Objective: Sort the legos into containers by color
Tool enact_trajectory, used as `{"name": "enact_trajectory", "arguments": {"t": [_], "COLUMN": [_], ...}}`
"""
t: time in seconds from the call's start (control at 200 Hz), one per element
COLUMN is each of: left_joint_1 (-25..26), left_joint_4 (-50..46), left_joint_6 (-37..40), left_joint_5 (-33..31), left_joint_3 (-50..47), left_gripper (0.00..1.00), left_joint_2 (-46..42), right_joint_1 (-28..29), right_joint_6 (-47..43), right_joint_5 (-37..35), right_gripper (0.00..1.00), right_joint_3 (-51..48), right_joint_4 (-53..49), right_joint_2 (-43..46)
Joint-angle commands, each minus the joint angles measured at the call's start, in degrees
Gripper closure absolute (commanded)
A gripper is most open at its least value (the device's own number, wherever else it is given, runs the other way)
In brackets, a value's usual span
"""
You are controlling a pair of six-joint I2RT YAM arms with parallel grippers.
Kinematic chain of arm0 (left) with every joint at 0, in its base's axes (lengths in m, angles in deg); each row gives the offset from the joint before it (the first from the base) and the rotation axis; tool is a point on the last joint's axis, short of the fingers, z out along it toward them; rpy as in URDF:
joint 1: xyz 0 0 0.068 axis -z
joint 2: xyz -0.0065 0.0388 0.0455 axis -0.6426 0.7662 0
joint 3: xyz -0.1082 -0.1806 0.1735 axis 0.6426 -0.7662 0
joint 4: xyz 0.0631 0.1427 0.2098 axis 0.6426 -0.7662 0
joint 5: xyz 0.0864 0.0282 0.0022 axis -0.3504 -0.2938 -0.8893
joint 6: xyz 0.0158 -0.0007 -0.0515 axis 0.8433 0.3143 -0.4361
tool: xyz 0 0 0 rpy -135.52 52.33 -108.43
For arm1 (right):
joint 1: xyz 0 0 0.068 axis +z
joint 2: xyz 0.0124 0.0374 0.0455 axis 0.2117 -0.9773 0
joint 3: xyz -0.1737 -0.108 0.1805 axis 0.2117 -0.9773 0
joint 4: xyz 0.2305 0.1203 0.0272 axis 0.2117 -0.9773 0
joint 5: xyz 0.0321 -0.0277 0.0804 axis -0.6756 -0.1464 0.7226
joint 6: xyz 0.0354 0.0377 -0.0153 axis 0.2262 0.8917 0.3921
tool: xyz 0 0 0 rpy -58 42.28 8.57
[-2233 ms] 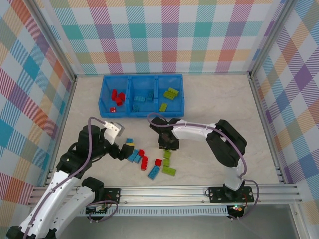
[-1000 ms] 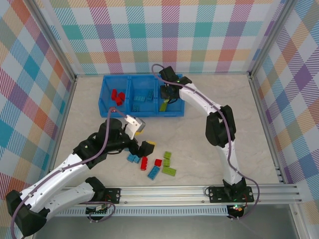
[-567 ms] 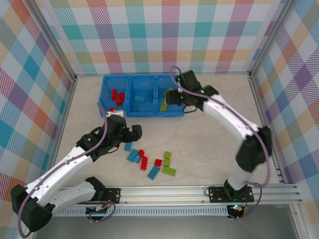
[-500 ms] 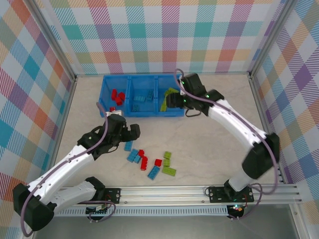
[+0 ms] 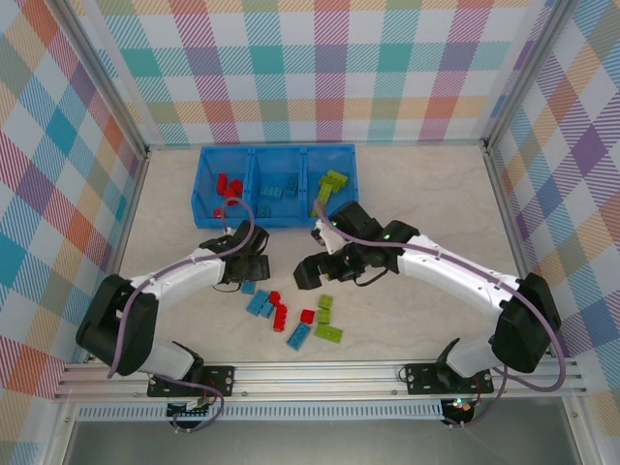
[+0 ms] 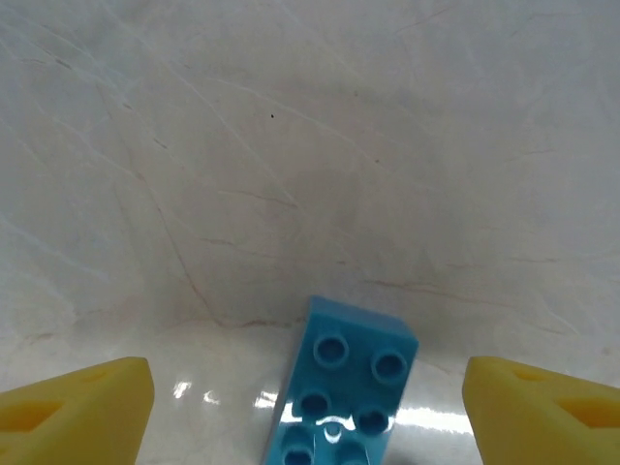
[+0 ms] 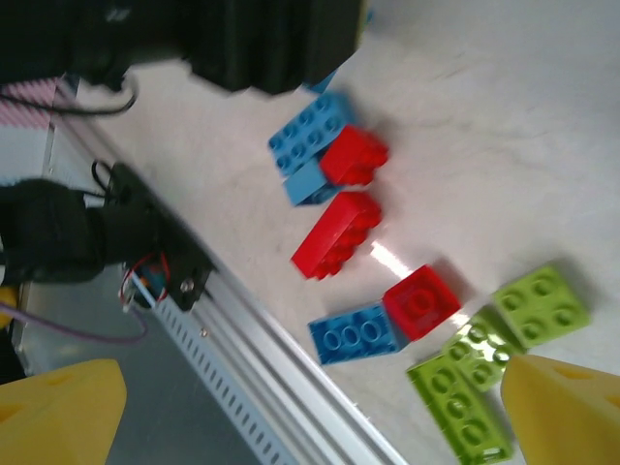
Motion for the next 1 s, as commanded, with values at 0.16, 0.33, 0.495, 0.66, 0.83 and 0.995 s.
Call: {"name": "enact_trajectory", "arguments": {"t": [0.16, 0.33, 0.495, 0.66, 0.83, 0.995], "left_joint_1": [-1.29, -1.30, -1.29, -0.85, -0.89, -2.56], "left_joint_4": [4.31, 4.85, 1.70, -1.18, 2.58, 4.94], "left_joint_6": [-1.47, -1.89, -1.61, -1.42, 3.17, 6.91], "left_joint_5": [2.88, 4.43, 6.27, 8.78, 1.85, -0.37], "left_joint_3": [-0.33, -1.59, -0.24, 6.07, 17.02, 30.80], "left_gripper": [0.41, 0.65, 0.79, 0.81, 0.82, 0.80], "left_joint_2": [5.92, 5.72, 1.53, -8.40, -3.61, 11.24], "right_joint_1": [0.48, 0.75, 0.75, 0.75, 0.71, 0.66], "right_joint_6": [3.29, 3.05, 5.16, 8.66, 10.71, 11.75], "right_joint_5": [0.35, -6.66, -9.29, -14.78, -20.38, -21.49], "right_gripper": [0.00, 0.00, 0.00, 0.00, 0.00, 0.00], "right_joint_3": [1.78, 4.20, 3.85, 1.30, 0.42, -0.96], "right_joint_4": [-2.94, -11.03, -12.38, -11.04, -10.90, -10.05], "right_joint_2": [-2.62, -2.06, 1.13, 5.72, 7.38, 9.23]}}
